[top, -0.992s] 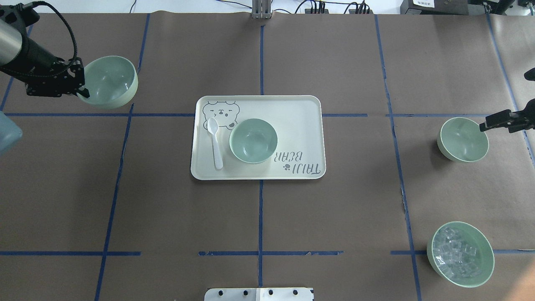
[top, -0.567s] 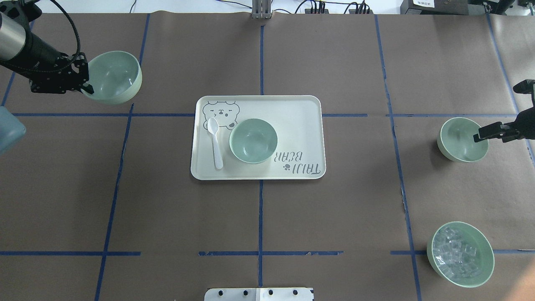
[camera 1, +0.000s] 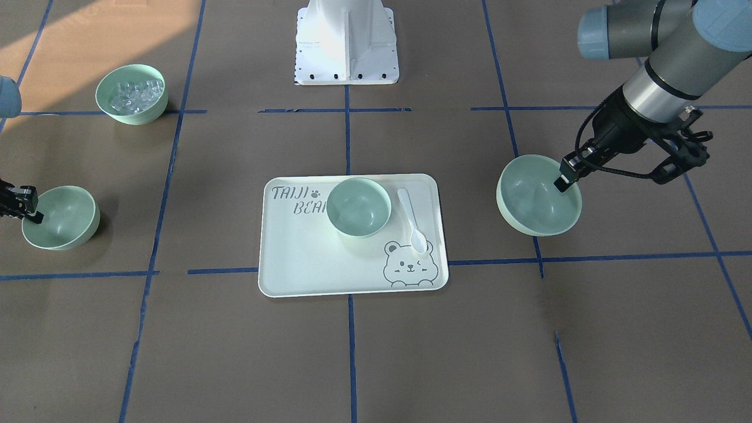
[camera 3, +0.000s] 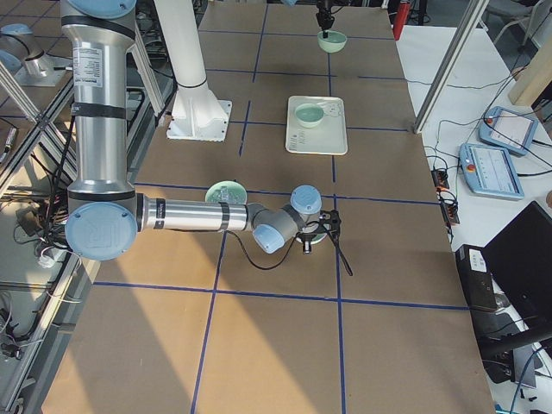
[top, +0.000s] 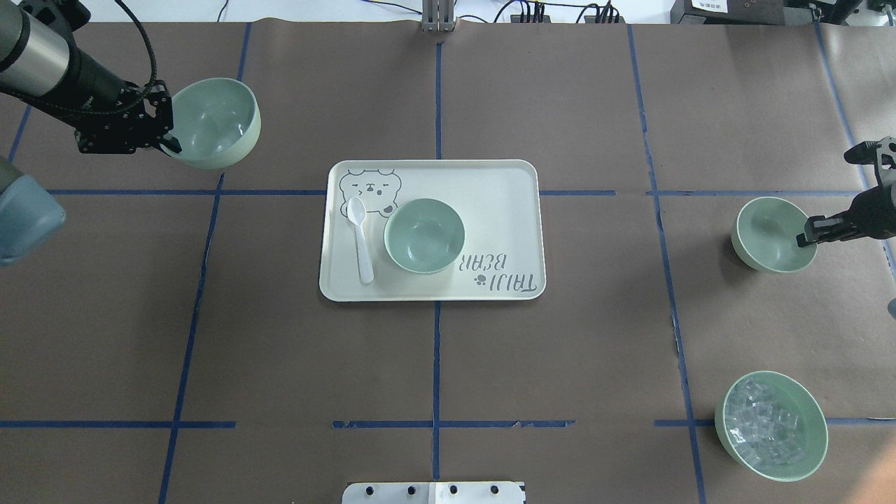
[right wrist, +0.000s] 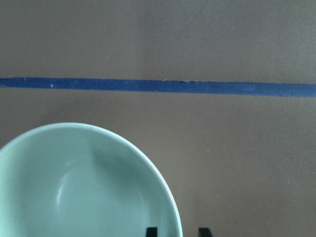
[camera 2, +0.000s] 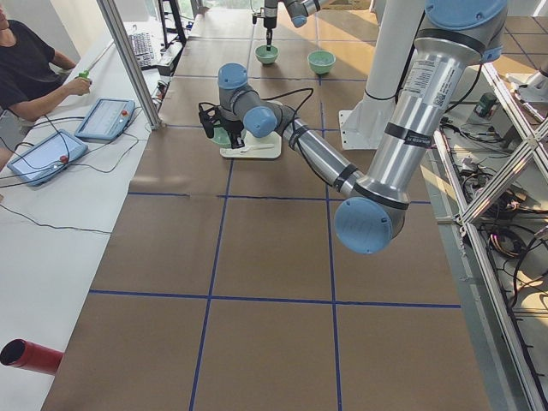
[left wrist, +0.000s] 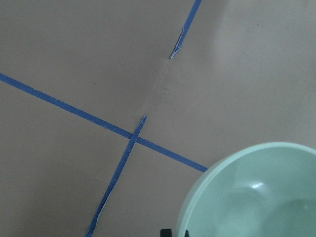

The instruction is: Stack green bowls together

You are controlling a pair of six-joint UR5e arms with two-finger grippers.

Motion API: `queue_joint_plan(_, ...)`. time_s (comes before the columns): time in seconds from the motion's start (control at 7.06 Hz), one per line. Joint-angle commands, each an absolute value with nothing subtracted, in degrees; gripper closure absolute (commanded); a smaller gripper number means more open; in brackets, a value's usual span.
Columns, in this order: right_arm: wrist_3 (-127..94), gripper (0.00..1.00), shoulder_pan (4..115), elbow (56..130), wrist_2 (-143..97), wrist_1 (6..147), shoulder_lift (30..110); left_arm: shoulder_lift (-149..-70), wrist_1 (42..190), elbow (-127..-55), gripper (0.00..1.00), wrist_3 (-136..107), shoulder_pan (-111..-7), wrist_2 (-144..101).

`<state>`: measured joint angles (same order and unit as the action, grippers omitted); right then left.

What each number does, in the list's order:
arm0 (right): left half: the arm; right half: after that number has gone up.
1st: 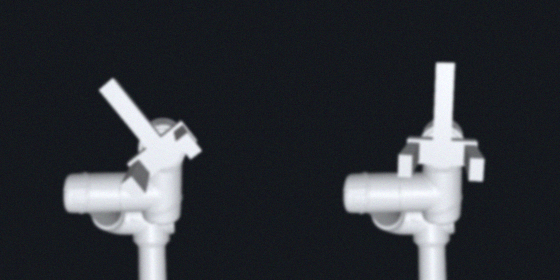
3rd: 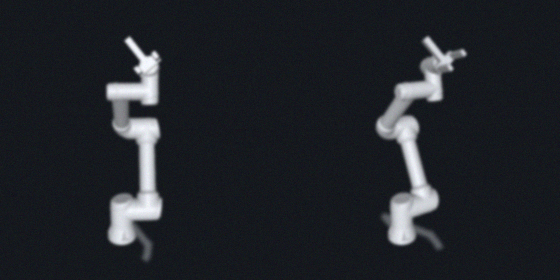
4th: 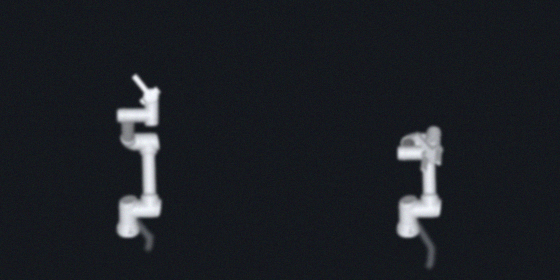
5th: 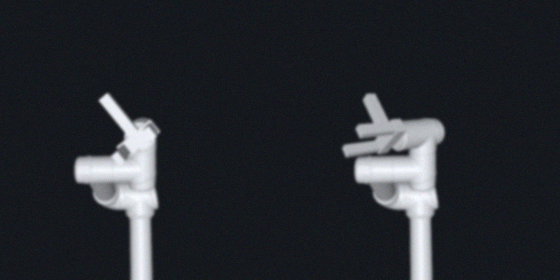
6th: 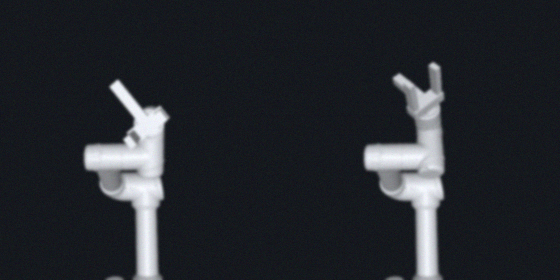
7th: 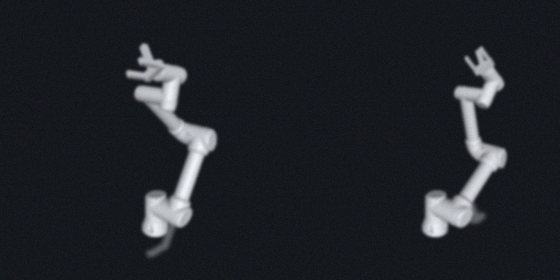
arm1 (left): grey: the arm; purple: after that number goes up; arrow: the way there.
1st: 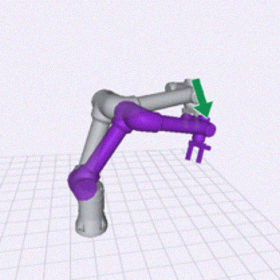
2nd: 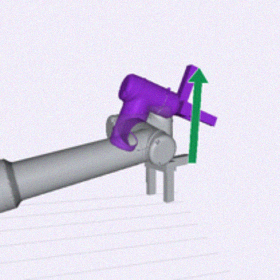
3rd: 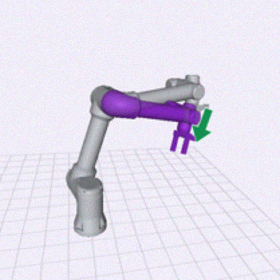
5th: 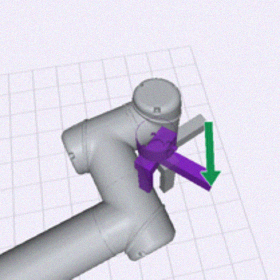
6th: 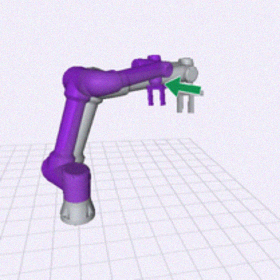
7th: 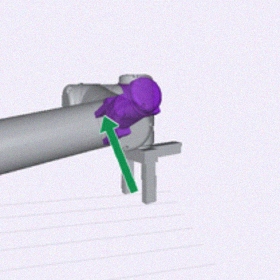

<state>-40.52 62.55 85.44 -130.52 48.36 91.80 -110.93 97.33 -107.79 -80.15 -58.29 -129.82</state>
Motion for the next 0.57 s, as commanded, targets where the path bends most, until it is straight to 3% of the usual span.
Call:
queue_joint_plan(0.0, -40.52, 1.00, 62.66, 85.69, -133.74, 48.34, 91.32, -115.47, 97.29, -107.23, 1.00, -91.08, -48.84, -123.36)
queue_joint_plan(0.43, -40.78, 1.00, 66.34, 86.04, -139.02, 49.12, 88.78, -122.84, 97.47, -103.03, 1.00, -100.87, -37.48, -114.74)
